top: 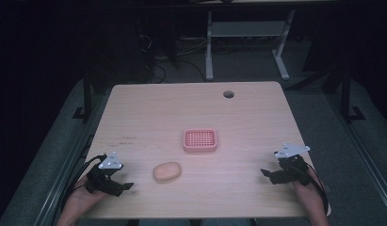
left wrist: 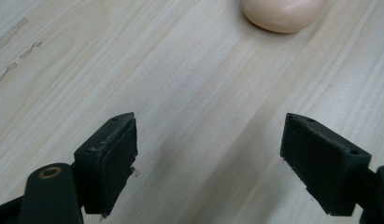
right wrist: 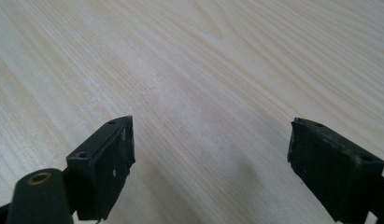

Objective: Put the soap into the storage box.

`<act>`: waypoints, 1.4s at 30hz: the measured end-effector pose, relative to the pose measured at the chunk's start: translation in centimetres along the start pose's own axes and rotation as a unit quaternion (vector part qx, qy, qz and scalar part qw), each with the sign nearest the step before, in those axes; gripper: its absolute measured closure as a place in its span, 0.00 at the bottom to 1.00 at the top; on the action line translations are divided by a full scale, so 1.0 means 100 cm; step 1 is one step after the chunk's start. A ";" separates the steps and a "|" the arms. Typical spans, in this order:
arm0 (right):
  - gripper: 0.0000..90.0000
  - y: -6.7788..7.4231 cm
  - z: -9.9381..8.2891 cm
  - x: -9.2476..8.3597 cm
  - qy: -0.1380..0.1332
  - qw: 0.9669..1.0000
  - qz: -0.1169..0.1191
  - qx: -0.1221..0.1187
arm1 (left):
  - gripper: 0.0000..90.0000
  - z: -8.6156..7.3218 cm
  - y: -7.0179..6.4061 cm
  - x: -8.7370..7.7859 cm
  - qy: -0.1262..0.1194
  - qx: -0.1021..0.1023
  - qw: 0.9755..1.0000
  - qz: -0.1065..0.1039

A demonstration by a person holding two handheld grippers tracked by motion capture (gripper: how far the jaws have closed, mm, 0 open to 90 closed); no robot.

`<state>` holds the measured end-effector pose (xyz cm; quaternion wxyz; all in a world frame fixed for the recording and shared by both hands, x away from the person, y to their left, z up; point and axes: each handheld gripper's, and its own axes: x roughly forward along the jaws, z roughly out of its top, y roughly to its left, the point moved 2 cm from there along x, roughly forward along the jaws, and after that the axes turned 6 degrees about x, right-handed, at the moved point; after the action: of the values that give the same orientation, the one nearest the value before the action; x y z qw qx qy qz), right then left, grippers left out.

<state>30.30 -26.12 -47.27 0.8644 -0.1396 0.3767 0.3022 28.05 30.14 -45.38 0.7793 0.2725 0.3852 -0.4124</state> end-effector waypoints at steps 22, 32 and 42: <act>0.16 0.003 0.002 -0.003 -0.016 1.000 0.006 -0.014 | 0.21 0.038 -0.005 -0.007 0.008 0.043 0.999 -0.022; 0.16 0.006 0.003 -0.001 -0.015 1.000 0.006 -0.022 | 0.20 0.068 -0.004 -0.002 0.035 0.072 0.996 -0.046; 0.16 0.007 0.003 -0.001 -0.011 1.000 0.004 -0.027 | 0.21 0.091 -0.008 0.018 0.064 0.090 0.992 -0.069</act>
<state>29.97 -25.43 -47.03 0.8631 -0.1579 0.3597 0.3176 31.44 22.25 -41.88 0.6951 0.3401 0.4131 -0.4801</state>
